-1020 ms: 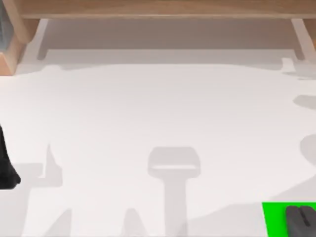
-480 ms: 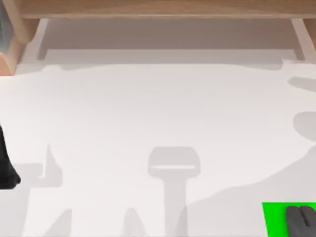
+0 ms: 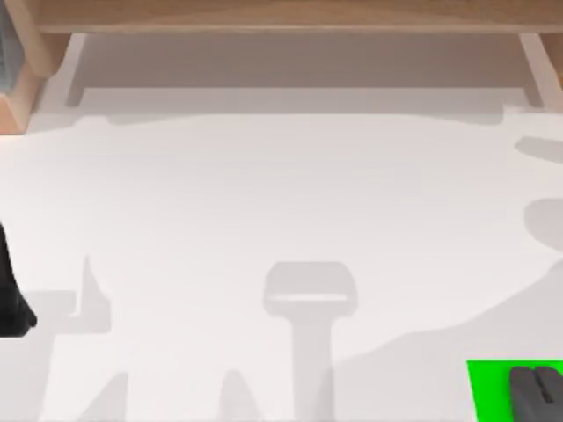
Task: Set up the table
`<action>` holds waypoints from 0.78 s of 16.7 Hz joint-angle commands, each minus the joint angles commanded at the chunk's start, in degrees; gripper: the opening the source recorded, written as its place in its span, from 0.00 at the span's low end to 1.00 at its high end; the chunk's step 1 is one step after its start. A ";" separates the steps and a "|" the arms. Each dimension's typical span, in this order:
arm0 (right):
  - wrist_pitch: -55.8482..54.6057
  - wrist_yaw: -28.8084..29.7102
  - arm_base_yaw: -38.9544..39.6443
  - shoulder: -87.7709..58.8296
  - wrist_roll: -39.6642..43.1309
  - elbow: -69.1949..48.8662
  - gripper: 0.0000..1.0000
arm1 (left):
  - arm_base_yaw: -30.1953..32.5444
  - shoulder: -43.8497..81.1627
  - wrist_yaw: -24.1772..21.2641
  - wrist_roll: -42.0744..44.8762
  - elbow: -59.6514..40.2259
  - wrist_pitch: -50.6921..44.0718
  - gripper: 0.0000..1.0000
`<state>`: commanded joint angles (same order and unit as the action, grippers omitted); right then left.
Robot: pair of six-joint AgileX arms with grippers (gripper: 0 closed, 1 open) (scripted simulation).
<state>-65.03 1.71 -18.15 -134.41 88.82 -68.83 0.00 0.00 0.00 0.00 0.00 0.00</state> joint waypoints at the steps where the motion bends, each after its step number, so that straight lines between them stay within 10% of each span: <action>1: 0.00 0.00 0.00 0.00 0.00 0.00 0.45 | 0.00 0.00 0.00 0.00 0.00 0.00 1.00; 8: 0.00 0.00 0.00 0.00 0.00 0.00 0.98 | 0.00 0.00 0.00 0.00 0.00 0.00 1.00; 13: 0.00 0.00 0.00 0.00 0.00 0.00 1.00 | 0.00 0.00 0.00 0.00 0.00 0.00 1.00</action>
<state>-65.03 1.71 -18.15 -134.41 88.82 -68.83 0.00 0.00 0.00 0.00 0.00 0.00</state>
